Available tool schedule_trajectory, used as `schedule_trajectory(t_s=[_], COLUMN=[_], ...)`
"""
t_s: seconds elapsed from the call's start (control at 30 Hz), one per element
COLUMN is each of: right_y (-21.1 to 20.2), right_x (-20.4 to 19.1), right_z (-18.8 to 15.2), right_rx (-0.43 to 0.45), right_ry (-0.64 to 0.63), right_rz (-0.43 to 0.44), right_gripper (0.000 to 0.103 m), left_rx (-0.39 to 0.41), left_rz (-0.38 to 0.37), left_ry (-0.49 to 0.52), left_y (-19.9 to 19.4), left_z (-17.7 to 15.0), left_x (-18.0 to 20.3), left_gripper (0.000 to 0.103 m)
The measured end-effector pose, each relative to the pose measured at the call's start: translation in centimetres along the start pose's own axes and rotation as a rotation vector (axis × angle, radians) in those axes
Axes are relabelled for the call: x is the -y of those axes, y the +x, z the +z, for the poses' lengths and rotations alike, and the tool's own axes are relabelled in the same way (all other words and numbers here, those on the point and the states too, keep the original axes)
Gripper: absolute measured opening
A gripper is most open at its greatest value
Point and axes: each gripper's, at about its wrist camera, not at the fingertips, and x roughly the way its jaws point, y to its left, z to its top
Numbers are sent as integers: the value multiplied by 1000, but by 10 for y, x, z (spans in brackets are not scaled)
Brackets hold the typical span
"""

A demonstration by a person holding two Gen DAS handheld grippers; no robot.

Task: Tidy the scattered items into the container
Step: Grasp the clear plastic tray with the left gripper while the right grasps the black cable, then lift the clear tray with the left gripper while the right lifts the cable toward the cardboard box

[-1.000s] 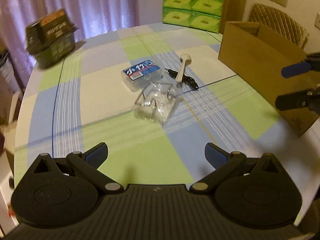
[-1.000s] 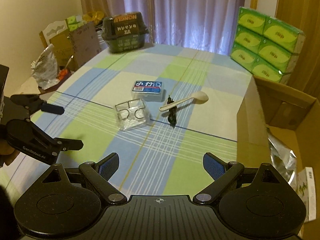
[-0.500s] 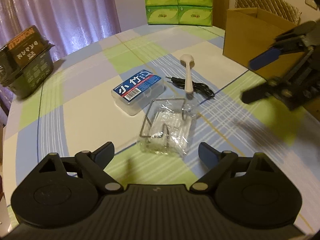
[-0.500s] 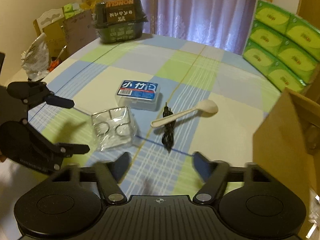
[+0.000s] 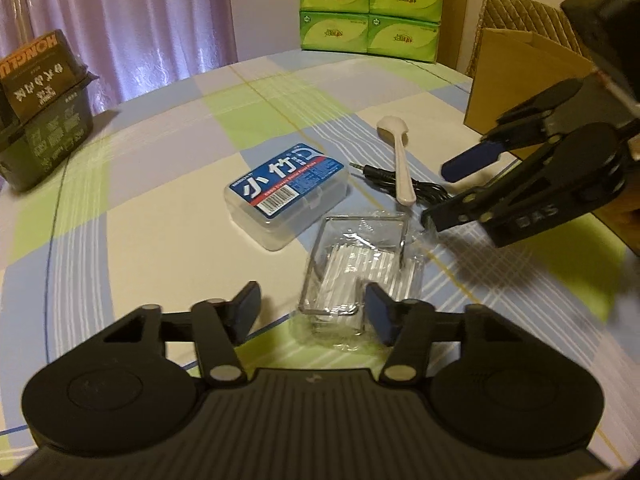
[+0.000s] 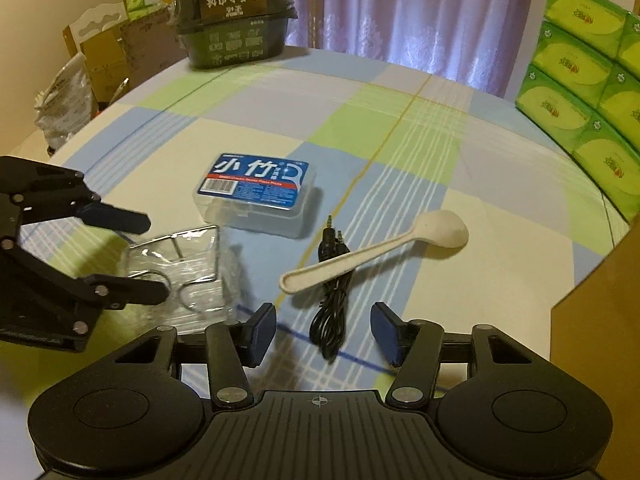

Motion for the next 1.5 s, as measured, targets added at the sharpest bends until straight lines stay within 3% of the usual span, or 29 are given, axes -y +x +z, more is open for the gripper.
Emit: schedule_trajectory(t_s=[0.03,0.1,0.23,0.6,0.77,0.87,0.9,1.0,1.5], right_y=[2,6,0,-87,-125,-133,-134,-135,-119], right_x=[1,0,-4,-48,-69,-76,-77,-80,-83], right_z=[0,0,-8,-92,-131,-147,-151,-156,-154], right_rx=[-1,-10,-38,-102,-100,-105,-103,-99,-79], right_ry=[2,3,21,96,77,76,74,63,-47], right_rz=[-1,-1,-11,33,0,-25,-31,-55,-94], right_gripper=[59,27,17,16,16,16,16,17,17], left_rx=[1,0,-12,-60,-39,1,3,-8,-19], left_rz=[-6,-14,-1,-22,-14,-4,-5,-3,-13], left_ry=[1,3,-23,-51,-60,-75,-60,-4,-70], left_y=[1,1,-7,-79,-110,-119,-119,-115,-103], left_z=[0,0,-4,-53,-78,-88,-90,-90,-94], left_x=[1,4,11,79,107,115,118,124,111], left_gripper=[40,31,27,26,26,34,40,41,41])
